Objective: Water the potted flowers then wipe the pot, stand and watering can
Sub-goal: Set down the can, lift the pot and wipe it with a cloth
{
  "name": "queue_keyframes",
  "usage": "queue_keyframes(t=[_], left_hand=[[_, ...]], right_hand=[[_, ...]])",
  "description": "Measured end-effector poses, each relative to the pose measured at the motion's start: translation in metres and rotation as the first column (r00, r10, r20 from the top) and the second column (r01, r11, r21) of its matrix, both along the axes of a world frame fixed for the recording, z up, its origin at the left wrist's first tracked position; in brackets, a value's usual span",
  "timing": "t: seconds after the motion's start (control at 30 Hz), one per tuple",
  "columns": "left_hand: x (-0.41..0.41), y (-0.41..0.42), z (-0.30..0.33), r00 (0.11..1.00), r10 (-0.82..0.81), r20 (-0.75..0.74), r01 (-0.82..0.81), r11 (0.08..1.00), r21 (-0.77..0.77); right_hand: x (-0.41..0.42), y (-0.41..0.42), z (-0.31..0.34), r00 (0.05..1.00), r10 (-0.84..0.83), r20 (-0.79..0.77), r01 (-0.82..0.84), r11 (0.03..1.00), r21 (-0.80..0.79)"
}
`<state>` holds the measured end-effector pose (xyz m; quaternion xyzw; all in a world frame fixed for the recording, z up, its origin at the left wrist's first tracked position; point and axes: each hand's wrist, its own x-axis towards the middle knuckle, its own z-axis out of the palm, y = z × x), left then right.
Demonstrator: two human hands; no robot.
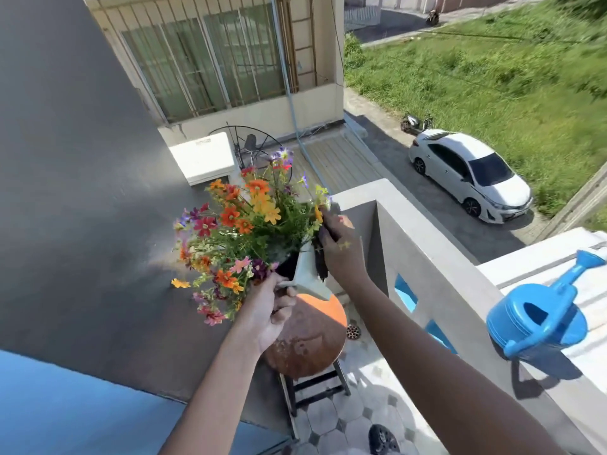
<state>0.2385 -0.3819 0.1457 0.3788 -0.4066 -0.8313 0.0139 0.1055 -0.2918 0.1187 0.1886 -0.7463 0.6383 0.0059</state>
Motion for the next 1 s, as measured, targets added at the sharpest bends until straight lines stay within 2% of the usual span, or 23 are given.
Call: queue_keyframes(t=[0.1,0.17,0.27,0.43,0.6,0.73,0.87,0.93,1.0], left_hand=[[0.004,0.005,0.004,1.000,-0.020,-0.009,0.020,1.000,-0.009],[0.004,0.005,0.006,1.000,-0.013,-0.010,0.013,1.000,-0.016],[0.006,-0.001,0.009,1.000,-0.003,-0.006,0.003,1.000,-0.022],[0.010,-0.007,0.006,1.000,0.016,-0.027,-0.016,1.000,-0.006],[0.006,-0.008,0.014,0.998,0.034,-0.062,-0.035,0.999,-0.016],[0.005,-0.008,0.022,0.997,-0.011,-0.075,0.007,0.999,-0.047],[0.005,-0.005,0.023,0.996,-0.068,-0.060,0.064,0.996,-0.063],[0.003,-0.004,0.023,0.997,-0.049,-0.052,0.046,0.998,-0.048],[0.000,-0.006,0.023,0.998,-0.017,-0.053,0.016,1.000,-0.018]], right_hand=[[-0.027,-0.005,0.003,0.992,-0.127,-0.027,0.129,0.988,0.080],[-0.024,-0.008,-0.001,0.980,-0.152,-0.127,0.169,0.977,0.132],[-0.004,-0.003,-0.017,0.989,-0.111,-0.102,0.120,0.988,0.093],[0.021,0.011,-0.038,0.989,-0.117,0.091,0.117,0.993,0.004],[0.051,0.003,-0.010,1.000,-0.004,-0.016,0.002,0.997,-0.074],[0.020,-0.007,0.017,0.996,-0.058,-0.074,0.050,0.993,-0.111],[-0.020,-0.009,0.025,0.986,-0.163,-0.029,0.163,0.987,-0.004],[-0.012,-0.010,0.029,0.989,-0.147,-0.034,0.147,0.989,-0.004],[0.012,-0.010,0.030,0.988,-0.104,-0.114,0.101,0.994,-0.028]])
